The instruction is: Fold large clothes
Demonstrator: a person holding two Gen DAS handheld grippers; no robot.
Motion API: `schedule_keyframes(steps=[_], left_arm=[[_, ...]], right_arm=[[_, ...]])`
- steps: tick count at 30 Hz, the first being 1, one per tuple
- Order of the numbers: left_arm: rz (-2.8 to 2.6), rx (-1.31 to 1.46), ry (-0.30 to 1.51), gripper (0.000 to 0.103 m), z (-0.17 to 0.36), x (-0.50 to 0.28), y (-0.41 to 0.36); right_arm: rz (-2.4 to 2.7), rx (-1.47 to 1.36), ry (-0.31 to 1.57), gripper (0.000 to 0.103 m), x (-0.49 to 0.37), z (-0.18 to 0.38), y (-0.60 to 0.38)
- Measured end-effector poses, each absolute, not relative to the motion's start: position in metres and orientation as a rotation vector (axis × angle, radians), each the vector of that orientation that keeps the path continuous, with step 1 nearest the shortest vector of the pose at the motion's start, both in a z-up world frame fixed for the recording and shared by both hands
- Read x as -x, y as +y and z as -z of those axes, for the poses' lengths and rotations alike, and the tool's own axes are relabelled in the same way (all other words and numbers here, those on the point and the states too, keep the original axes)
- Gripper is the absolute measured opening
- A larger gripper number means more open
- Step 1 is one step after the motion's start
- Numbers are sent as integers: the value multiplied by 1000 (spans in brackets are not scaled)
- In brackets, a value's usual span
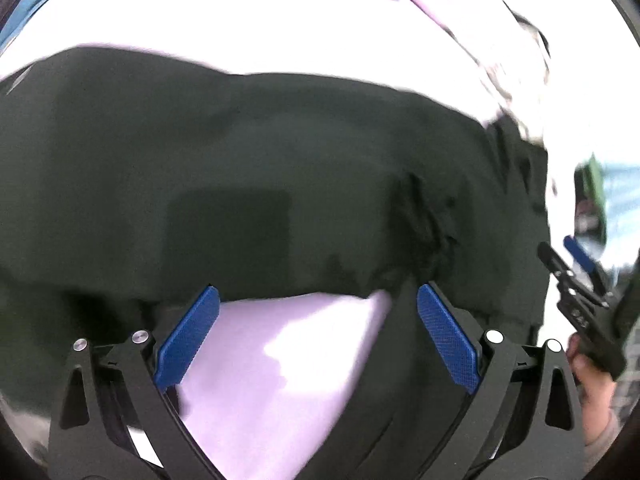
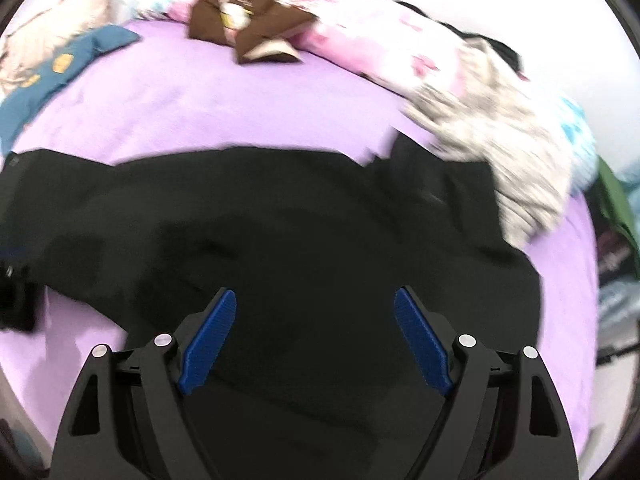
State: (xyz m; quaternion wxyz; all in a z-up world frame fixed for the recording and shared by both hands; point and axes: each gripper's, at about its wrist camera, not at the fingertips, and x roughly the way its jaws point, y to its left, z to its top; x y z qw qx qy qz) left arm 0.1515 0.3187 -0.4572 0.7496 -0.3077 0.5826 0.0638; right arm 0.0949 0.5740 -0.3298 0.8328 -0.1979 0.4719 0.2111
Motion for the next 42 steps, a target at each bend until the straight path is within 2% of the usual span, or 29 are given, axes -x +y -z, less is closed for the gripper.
schedule_keyframes(steps=[5, 8, 17, 26, 31, 32, 34, 37, 39, 42], left_arm=[[-195, 893, 1163, 97, 438, -92, 406], [-275, 1073, 1034, 96, 437, -54, 462], [-394, 1506, 660, 96, 475, 23, 569], [-454, 1659, 473, 97, 514, 14, 603], [-431, 1656, 491, 94, 518, -7, 614], [-426, 1649, 497, 83, 520, 4, 620], [-427, 1624, 511, 48, 522, 3, 626], [-447, 1592, 543, 29, 524, -3, 629], [-454, 1530, 534, 21, 511, -7, 629], [-451, 1402, 544, 16, 484, -15, 622]], right_arm=[[-572, 441, 990, 83, -74, 338, 639], [-619, 450, 1008, 83, -59, 347, 665], [-662, 409, 1087, 83, -33, 361, 701], [-583, 423, 1063, 81, -19, 358, 700], [-561, 453, 1067, 79, -10, 358, 697], [-560, 458, 1069, 79, -7, 358, 696], [-555, 458, 1071, 79, -2, 356, 695], [-554, 444, 1062, 78, 4, 350, 692], [-555, 426, 1062, 78, 7, 347, 690], [-557, 379, 1075, 78, 7, 341, 685]])
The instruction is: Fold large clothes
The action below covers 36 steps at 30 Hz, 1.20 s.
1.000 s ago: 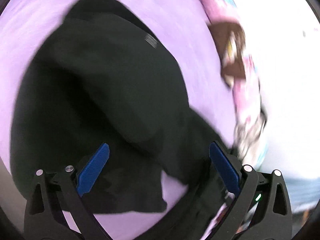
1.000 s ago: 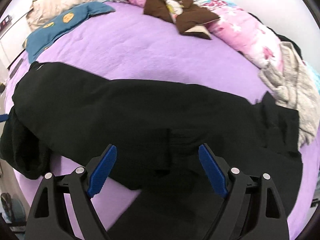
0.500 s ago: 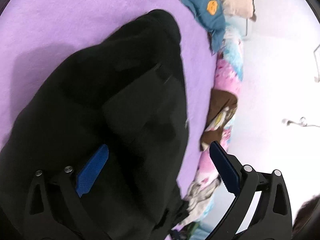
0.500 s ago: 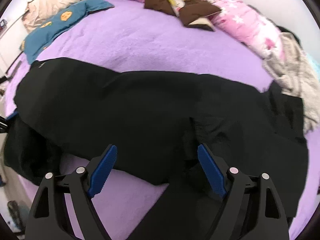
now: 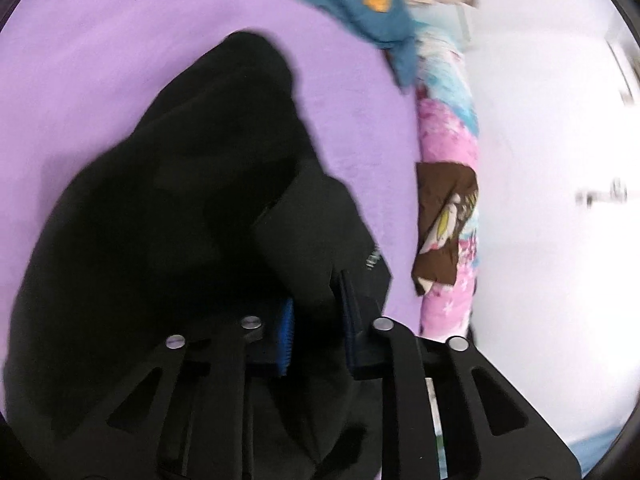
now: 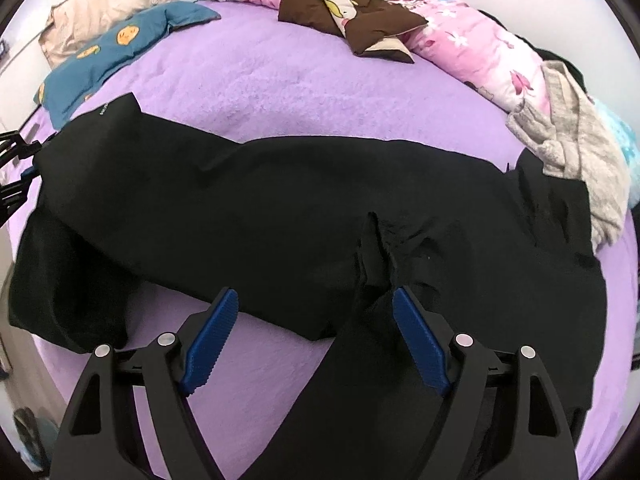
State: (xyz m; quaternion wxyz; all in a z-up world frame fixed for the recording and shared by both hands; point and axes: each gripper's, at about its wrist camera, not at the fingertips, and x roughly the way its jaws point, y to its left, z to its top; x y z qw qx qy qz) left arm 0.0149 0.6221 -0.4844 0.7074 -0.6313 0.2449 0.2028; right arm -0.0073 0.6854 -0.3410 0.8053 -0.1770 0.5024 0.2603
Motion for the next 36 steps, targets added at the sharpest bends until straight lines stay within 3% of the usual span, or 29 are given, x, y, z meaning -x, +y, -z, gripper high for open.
schedule_keyframes(steps=[7, 14, 18, 21, 27, 32, 36], left_arm=[[-402, 1017, 551, 12, 392, -46, 565], [-264, 585, 600, 11, 316, -96, 445], [-202, 265, 619, 11, 292, -118, 356], [-144, 182, 618, 11, 288, -129, 307], [-52, 162, 622, 11, 285, -155, 234], [8, -6, 599, 11, 279, -161, 168], [92, -86, 583, 11, 279, -154, 129]], right_arm=[[-607, 141, 1150, 79, -23, 305, 672], [-834, -207, 1388, 90, -103, 235, 680], [-878, -213, 1457, 94, -133, 187, 692], [-902, -161, 1488, 94, -145, 163, 702], [-798, -140, 1626, 94, -151, 181, 687], [-681, -337, 1768, 90, -158, 220, 640], [-647, -327, 1759, 90, -159, 228, 610]])
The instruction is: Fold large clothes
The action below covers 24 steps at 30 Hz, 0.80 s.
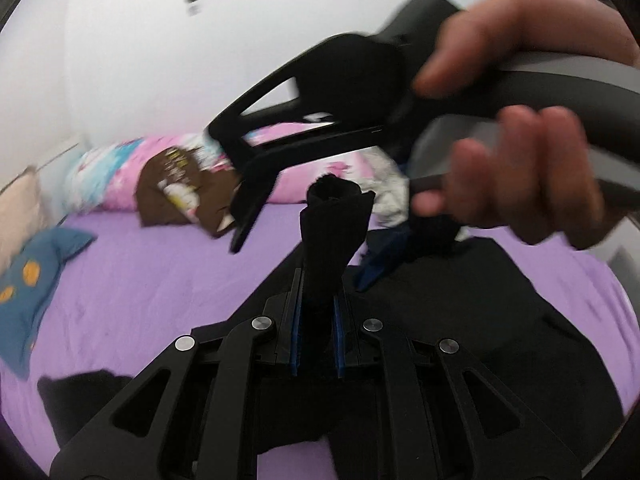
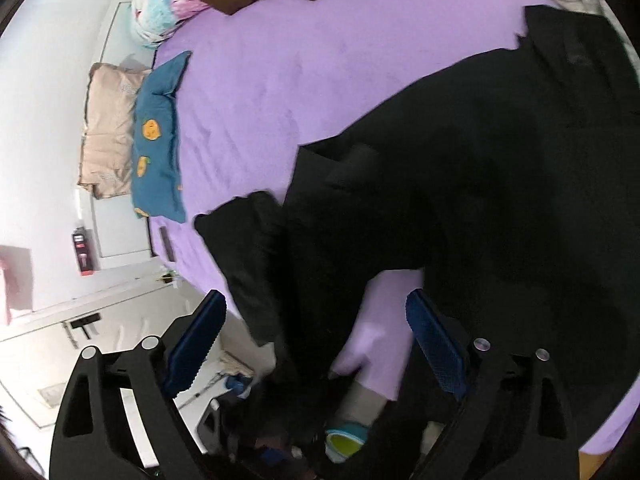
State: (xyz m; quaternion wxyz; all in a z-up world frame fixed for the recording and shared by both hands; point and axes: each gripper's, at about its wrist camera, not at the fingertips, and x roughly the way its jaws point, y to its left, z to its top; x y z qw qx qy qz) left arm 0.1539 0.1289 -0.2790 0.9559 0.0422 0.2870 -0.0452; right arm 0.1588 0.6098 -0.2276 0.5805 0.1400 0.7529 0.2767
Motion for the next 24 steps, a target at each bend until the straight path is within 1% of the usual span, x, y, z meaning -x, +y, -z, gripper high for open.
schedule_keyframes(steps=[2, 4, 5, 7, 8, 9, 10, 14, 15, 17, 18, 20, 22, 24], left_arm=[[127, -107, 578, 11, 279, -152, 110], [152, -134, 576, 11, 278, -151, 91], [165, -146, 578, 11, 279, -152, 80], [175, -161, 583, 11, 280, -155, 63], [178, -164, 586, 11, 280, -157, 54], [181, -161, 588, 11, 280, -159, 47], [185, -156, 592, 11, 280, -162, 43], [212, -165, 592, 12, 280, -173, 23], [220, -165, 590, 17, 279, -175, 16], [255, -146, 586, 35, 276, -183, 13], [276, -131, 587, 48, 274, -184, 9], [303, -95, 598, 52, 271, -187, 2], [308, -82, 612, 62, 272, -188, -5], [328, -57, 618, 66, 273, -184, -13]], right_arm=[[-628, -336, 1750, 86, -162, 227, 592], [-599, -318, 1743, 67, -163, 232, 578], [-582, -301, 1738, 62, -164, 232, 567], [-576, -288, 1742, 37, -167, 233, 552], [-575, -296, 1743, 31, -170, 234, 546], [-570, -309, 1738, 18, -172, 235, 535], [-564, -319, 1733, 11, -175, 236, 524], [-577, -382, 1690, 8, -186, 232, 497], [-588, -396, 1670, 7, -190, 228, 488], [-600, -416, 1630, 7, -198, 221, 478], [-605, -428, 1598, 7, -203, 214, 469], [-611, -447, 1544, 7, -213, 201, 451], [-607, -467, 1482, 7, -227, 187, 426], [-589, -460, 1423, 7, -238, 176, 399]])
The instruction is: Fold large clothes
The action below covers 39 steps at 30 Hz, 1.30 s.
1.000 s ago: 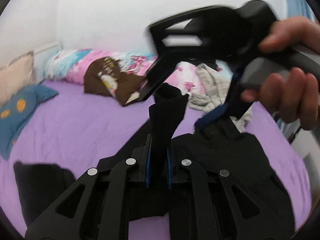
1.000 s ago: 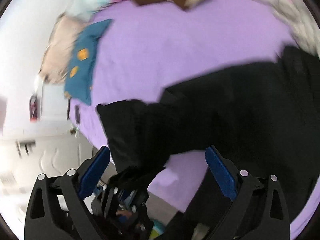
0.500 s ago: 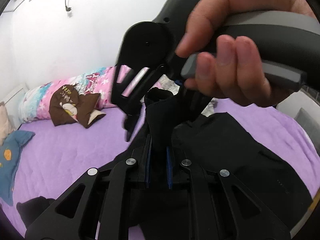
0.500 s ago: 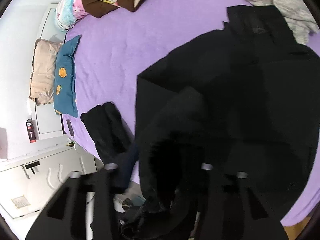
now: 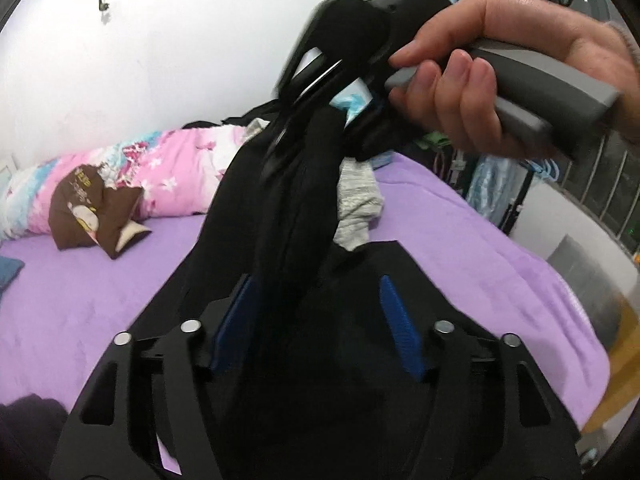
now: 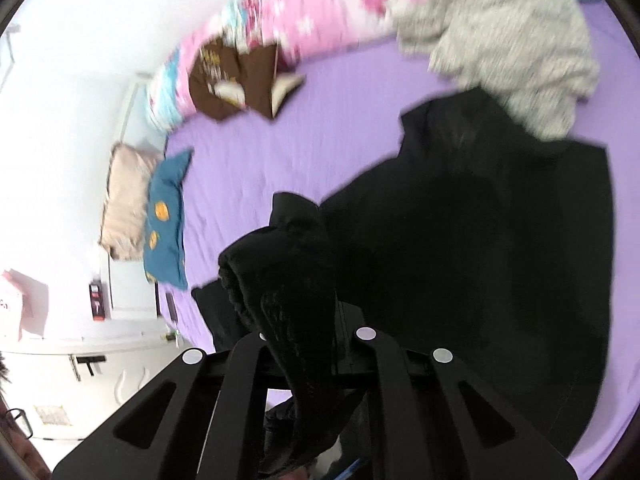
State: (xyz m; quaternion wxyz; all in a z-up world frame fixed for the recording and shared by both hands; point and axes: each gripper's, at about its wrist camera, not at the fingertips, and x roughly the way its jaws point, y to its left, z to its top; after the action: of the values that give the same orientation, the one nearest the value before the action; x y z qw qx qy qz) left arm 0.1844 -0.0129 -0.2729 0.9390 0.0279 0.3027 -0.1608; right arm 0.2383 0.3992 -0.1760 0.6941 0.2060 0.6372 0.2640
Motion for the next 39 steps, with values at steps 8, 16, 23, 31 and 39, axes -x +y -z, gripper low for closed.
schedule_keyframes(steps=[8, 16, 23, 31, 39], left_arm=[[260, 69, 781, 82, 322, -209, 20], [65, 97, 942, 82, 409, -288, 86], [-26, 69, 1074, 82, 481, -314, 88], [22, -47, 1107, 88, 510, -303, 61], [84, -59, 1155, 95, 536, -300, 50]], right_arm=[[-454, -419, 1450, 7, -250, 235, 305], [-261, -362, 1585, 18, -248, 378, 242], [-84, -120, 1602, 60, -245, 425, 209], [-304, -442, 1396, 89, -217, 379, 196], [-263, -370, 1558, 86, -205, 459, 228]])
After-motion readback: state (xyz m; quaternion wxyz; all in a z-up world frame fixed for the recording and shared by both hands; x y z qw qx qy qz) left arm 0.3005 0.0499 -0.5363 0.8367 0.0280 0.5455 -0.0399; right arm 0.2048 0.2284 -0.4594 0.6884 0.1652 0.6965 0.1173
